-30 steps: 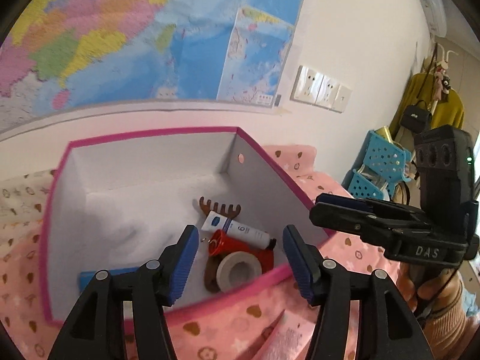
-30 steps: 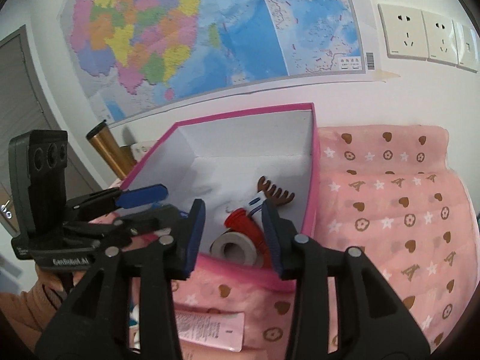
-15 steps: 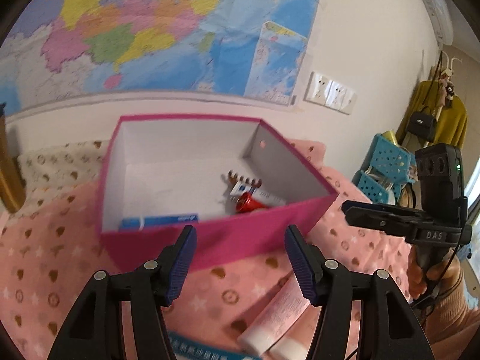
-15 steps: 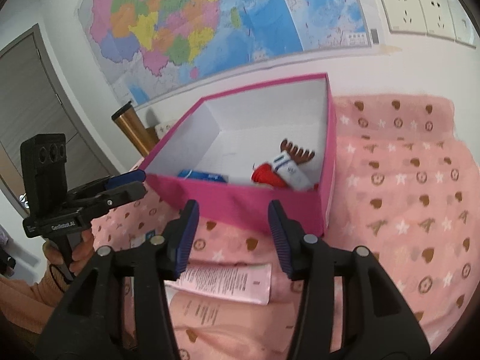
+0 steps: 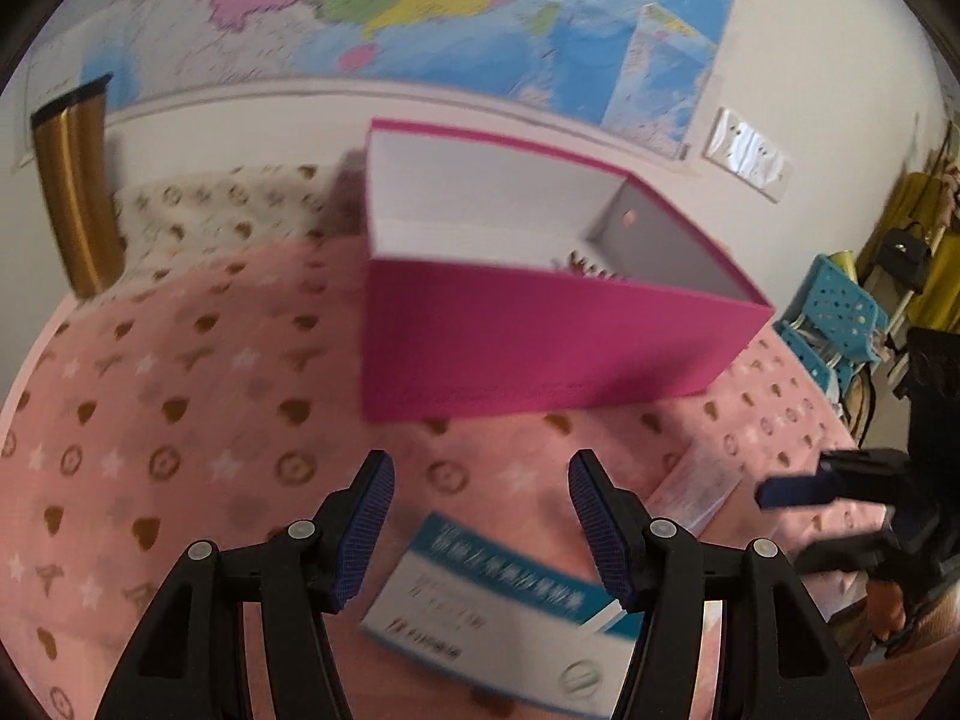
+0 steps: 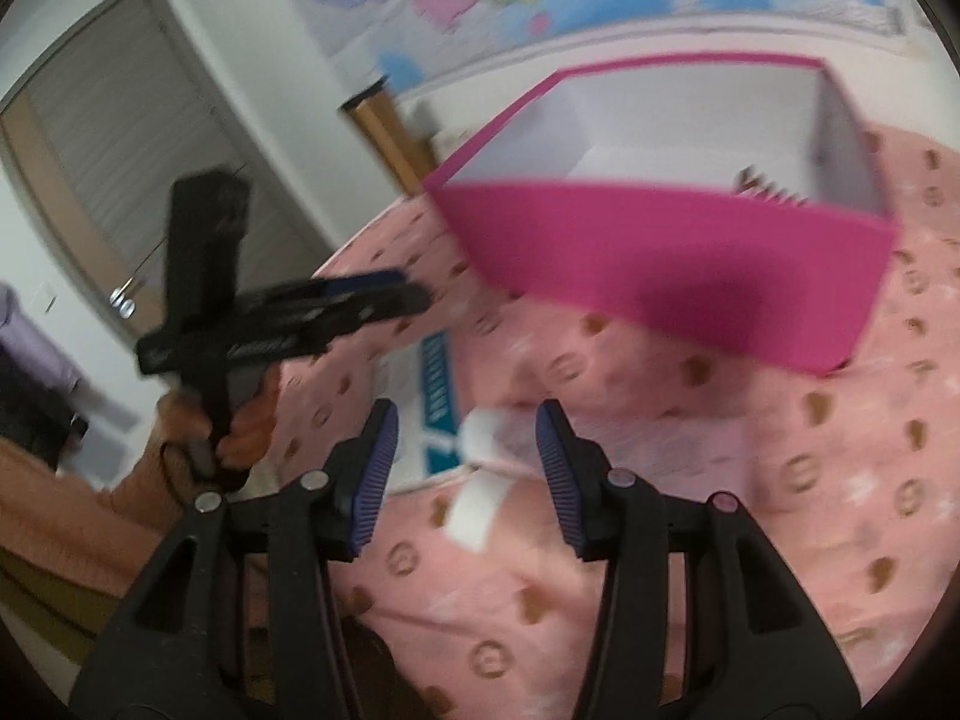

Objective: Organize rigid objects
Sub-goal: 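Move the right gripper to the blue-and-white medicine box on the bed, then grasp the blue-and-white medicine box with the right gripper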

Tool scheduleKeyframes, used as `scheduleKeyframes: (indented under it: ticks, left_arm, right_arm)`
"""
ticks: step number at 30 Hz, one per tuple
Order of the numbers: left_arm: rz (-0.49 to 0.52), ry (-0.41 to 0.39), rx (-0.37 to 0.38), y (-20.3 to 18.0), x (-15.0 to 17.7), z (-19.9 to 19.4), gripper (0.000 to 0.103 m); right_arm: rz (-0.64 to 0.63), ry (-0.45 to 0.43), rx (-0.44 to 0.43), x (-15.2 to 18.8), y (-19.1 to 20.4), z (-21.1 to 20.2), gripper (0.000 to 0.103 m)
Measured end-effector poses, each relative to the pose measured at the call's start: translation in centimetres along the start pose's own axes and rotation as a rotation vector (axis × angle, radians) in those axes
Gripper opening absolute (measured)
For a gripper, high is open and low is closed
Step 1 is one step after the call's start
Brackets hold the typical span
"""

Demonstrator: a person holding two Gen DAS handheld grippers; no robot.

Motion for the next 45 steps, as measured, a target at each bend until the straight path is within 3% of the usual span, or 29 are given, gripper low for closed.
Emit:
scheduleKeyframes:
  ticks: [8,14,19,45]
  left_arm:
    - [-0.02,0.058,0.001,1.8,2.4,0.4,0.062]
    - [-0.037,0.092,0.064,2.0,3.5,0.6,0.062]
    - [-0.025,0.11,0.105,1.5,4.1,0.7,0.062]
    - [-0.013,0.117,0.091,3.2,5.1,-0.1,0.062]
  right_arm:
    - [-0.035,0.149,-0.107,3.6,4.3,4.3,0.05]
    - [-0.035,0.239,-0.083,5.1,5.0,6.4,0.05]
    - [-0.006,0.266,-0.048,5.2,4.7,7.8,0.051]
    - [0.1,0.143,0.083,0.0,0.8,10.1,0.051]
Point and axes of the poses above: each gripper's, at about its wrist camera, not at the fingertips, and z roughly the way its jaws point, y to its left, x to its underside, the point moved 10 cm from there along z, roughly the way its jaws point, and after that the axes turned 2 degrees about x, right-handed, at the moved point
